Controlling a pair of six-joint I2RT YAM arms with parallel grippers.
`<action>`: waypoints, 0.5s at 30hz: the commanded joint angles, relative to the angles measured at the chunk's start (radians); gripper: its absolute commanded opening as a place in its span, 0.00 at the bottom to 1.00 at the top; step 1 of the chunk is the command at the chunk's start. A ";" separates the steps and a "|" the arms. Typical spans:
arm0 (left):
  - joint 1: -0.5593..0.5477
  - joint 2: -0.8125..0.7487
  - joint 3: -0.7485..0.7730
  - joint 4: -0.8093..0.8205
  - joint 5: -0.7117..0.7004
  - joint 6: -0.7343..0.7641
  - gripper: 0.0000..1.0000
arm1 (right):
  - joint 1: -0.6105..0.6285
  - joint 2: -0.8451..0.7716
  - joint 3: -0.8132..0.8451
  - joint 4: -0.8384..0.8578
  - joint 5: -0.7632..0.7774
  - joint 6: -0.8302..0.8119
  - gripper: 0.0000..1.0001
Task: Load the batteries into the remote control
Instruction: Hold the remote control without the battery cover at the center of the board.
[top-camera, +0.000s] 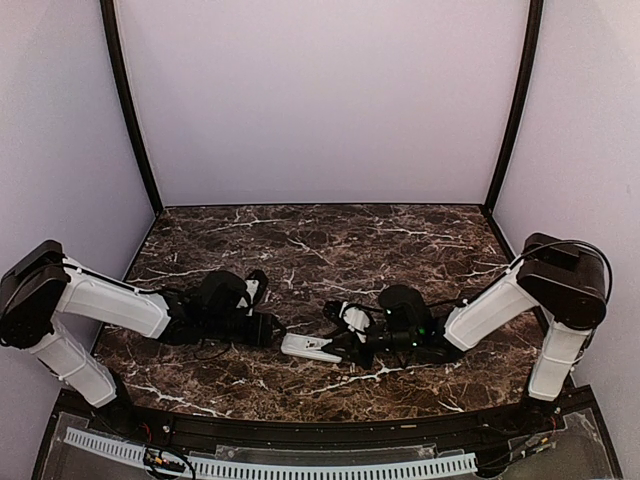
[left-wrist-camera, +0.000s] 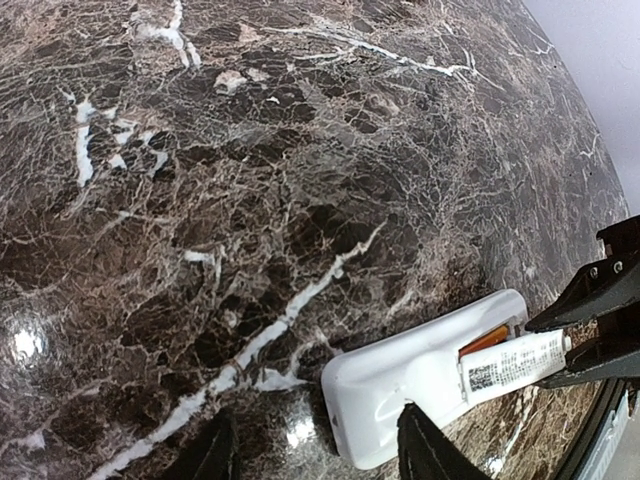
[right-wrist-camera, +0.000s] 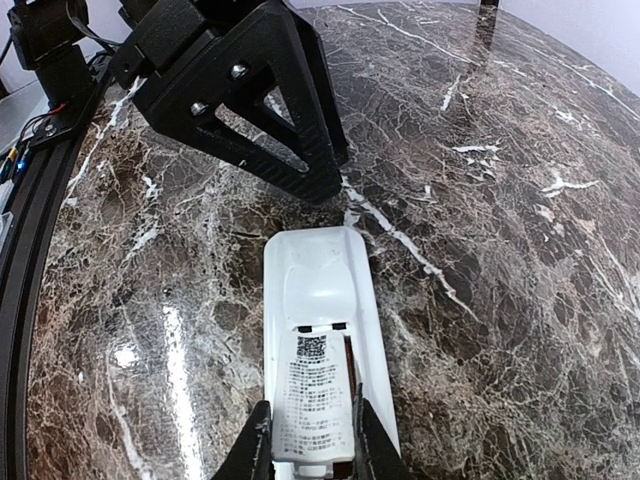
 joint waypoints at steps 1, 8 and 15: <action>0.006 -0.004 -0.005 -0.012 0.002 -0.026 0.53 | 0.009 0.015 -0.012 0.053 0.000 -0.001 0.07; 0.005 0.026 0.029 -0.031 -0.005 -0.010 0.51 | 0.008 0.036 0.011 0.041 0.001 -0.042 0.07; 0.006 0.028 0.027 -0.027 -0.002 -0.012 0.50 | 0.007 0.025 0.001 0.037 0.017 -0.039 0.06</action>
